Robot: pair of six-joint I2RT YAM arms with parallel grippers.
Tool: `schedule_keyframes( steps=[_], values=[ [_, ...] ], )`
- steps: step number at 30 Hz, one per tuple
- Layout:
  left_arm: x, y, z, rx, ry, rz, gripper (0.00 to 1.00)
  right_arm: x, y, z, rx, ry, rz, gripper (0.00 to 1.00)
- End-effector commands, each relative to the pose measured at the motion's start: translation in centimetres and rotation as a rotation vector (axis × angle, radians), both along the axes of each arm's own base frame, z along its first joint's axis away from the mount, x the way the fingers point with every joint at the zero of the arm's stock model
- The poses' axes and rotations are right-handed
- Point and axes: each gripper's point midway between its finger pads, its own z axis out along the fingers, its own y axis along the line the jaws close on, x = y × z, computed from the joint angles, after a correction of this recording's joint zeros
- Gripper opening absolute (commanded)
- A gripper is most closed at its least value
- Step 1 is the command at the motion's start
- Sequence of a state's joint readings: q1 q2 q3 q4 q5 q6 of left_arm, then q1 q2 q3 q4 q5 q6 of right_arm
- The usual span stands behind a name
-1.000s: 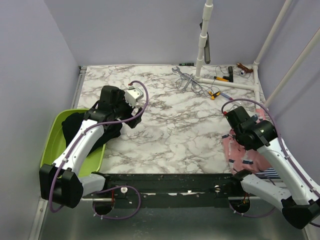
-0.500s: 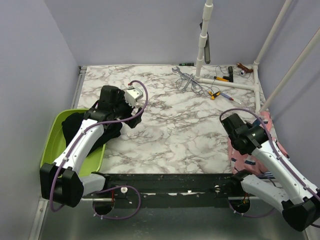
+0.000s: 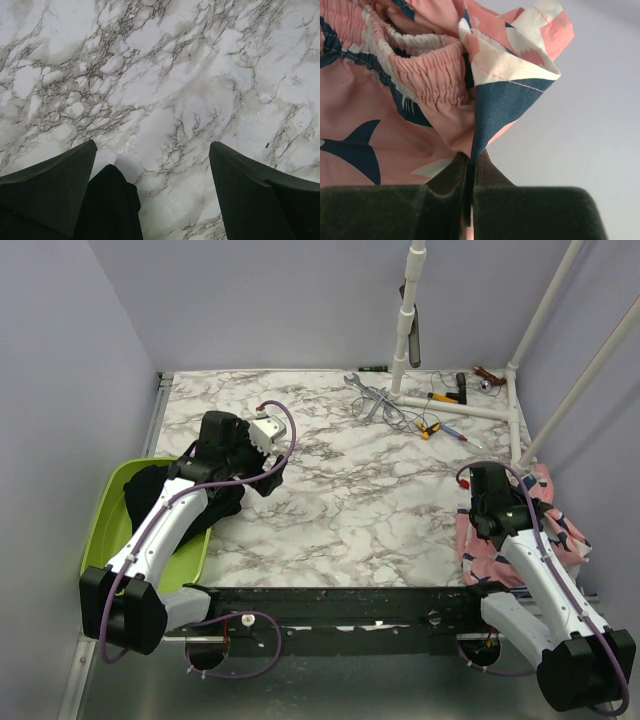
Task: Fold and stack the mixed laundry pile
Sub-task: Place the shorts at the corner of the board, then pick up the T-shirt and place it in the bin.
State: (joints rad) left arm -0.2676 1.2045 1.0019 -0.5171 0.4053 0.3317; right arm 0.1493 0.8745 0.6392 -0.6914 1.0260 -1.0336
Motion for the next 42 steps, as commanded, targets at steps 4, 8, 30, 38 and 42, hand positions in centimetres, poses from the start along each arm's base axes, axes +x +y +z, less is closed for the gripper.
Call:
schedule_keyframes(
  steps=[4, 8, 30, 38, 42],
  values=[
    [-0.1, -0.3, -0.2, -0.022, 0.011, -0.02, 0.99, 1.8, 0.0, -0.2, 0.004, 0.028, 0.063, 0.01],
    [-0.2, -0.3, -0.3, -0.024, 0.016, -0.022, 0.99, 1.7, -0.3, 0.0, 0.013, -0.004, 0.014, 0.52],
    [-0.7, 1.1, 1.4, 0.003, -0.028, -0.038, 0.99, 12.0, 15.5, 7.0, 1.098, -0.633, 0.087, 1.0],
    [-0.3, 7.0, -0.2, 0.116, 0.046, 0.128, 0.99, 12.1, 28.4, 6.3, 1.685, -0.573, 0.345, 1.0],
    [-0.7, 10.5, -0.7, 0.173, 0.079, 0.239, 0.99, 11.1, 31.5, 4.5, 1.789, -0.555, 0.399, 1.0]
  ],
)
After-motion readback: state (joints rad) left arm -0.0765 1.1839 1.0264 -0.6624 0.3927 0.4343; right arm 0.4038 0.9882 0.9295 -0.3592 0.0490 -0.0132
